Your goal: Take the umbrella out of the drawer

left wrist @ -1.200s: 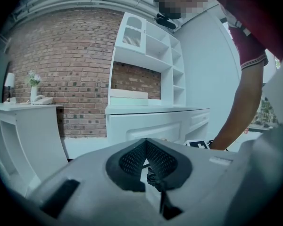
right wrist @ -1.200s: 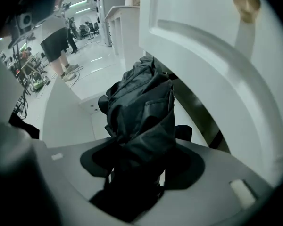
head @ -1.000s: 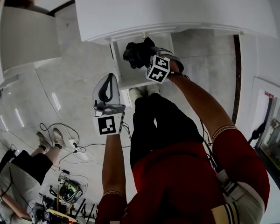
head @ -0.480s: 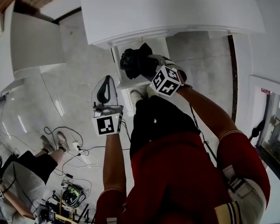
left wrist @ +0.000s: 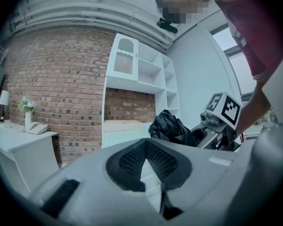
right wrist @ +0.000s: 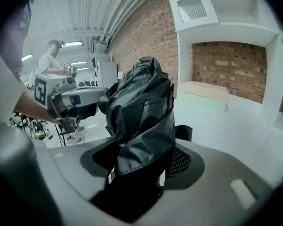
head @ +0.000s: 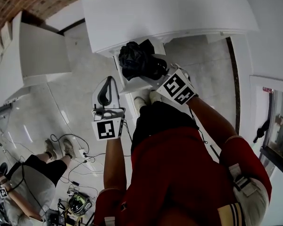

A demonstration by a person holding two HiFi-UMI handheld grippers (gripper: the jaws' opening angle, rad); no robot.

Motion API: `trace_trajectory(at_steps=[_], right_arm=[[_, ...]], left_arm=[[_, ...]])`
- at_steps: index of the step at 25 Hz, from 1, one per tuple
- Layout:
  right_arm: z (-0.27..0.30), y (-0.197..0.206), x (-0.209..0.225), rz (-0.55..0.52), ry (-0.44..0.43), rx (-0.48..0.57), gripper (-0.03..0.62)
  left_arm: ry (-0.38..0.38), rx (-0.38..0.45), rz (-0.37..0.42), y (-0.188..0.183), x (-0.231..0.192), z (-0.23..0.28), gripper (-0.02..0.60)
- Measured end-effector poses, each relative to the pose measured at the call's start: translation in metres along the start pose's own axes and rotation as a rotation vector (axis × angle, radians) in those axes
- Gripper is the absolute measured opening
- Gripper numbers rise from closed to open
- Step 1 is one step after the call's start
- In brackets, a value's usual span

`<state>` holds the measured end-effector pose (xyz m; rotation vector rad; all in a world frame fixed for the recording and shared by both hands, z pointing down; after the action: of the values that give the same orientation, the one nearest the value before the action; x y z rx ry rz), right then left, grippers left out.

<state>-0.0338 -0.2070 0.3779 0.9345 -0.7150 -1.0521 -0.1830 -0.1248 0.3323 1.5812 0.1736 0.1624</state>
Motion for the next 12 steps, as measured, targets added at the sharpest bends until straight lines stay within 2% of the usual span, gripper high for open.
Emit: trace_trajectory(at_steps=[5,12], right_arm=[[-0.034,-0.042,0.003,0.04,0.041,0.122,0.288],[-0.103,-0.087,0.009,0.071,0.083,0.304,0.288]], left_arm=[[0.038,0.053,0.027,-0.041,0.009,0.005,0.005],[0.097,0.136,0.068,-0.103,0.053,0.015,0.005]])
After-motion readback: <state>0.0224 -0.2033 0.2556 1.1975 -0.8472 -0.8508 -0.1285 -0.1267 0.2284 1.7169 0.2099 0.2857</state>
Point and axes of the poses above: the fingertips, and each gripper's own axes: z forward along the fingers, x to its right, y out of its underside, the point moved 6 cm from there along -z, backward along the fingers, and after that the axes turned 7 degrees about x, right-handed, at the moved point
